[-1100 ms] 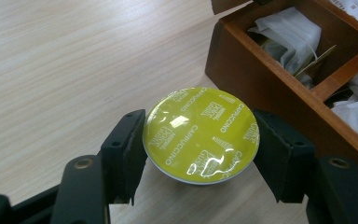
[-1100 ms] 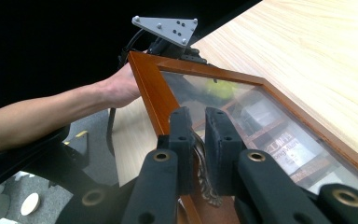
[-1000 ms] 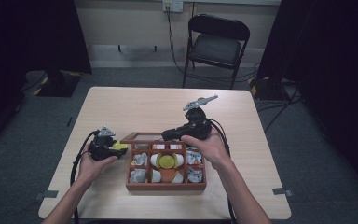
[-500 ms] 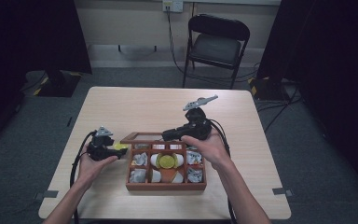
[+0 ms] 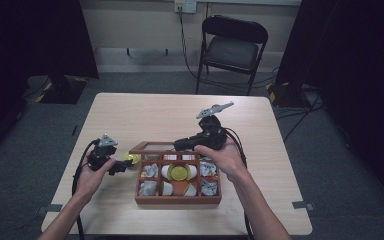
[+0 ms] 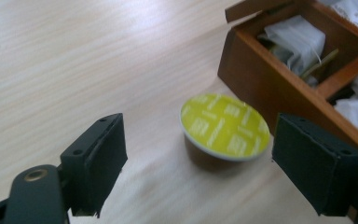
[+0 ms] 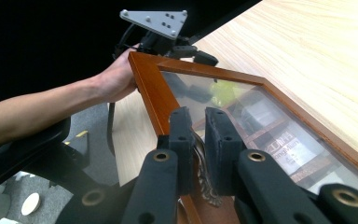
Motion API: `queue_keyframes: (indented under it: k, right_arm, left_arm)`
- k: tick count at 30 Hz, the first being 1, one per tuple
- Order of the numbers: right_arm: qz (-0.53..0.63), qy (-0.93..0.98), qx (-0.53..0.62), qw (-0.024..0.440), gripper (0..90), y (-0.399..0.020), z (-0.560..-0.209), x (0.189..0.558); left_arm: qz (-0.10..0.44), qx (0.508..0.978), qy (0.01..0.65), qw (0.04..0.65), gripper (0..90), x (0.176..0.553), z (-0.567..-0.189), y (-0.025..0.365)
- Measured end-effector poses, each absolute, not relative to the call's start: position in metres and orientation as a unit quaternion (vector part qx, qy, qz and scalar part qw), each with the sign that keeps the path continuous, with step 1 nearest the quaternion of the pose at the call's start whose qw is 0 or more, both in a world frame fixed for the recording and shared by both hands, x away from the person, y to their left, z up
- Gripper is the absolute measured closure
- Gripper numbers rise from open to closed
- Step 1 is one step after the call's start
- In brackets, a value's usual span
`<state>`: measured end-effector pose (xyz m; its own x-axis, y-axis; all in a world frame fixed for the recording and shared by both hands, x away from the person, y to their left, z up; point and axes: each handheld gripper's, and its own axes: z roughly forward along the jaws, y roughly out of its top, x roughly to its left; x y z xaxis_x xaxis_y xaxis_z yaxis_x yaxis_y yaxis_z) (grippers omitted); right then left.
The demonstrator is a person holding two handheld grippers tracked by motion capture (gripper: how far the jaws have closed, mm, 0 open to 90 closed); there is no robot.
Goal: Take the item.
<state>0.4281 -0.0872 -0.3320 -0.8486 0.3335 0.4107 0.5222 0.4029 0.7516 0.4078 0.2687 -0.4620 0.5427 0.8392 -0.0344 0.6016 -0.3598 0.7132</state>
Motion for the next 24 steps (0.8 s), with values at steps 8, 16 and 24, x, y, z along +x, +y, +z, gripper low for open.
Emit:
queue_keyframes:
  k: [8,16,24]
  right_arm:
    - [-0.482,-0.833,-0.253,0.096,81.5,-0.087,-0.332,0.428]
    - [-0.483,-0.833,-0.254,0.096,81.5,-0.087,-0.333,0.427]
    - [-0.479,-0.834,-0.257,0.092,81.4,-0.087,-0.334,0.423]
  left_arm:
    - [0.175,0.799,0.471,0.331,16.0,0.396,-0.473,0.294]
    - [0.169,0.803,0.483,0.306,15.8,0.394,-0.492,0.308]
    - [0.181,0.793,0.48,0.328,12.8,0.391,-0.506,0.312]
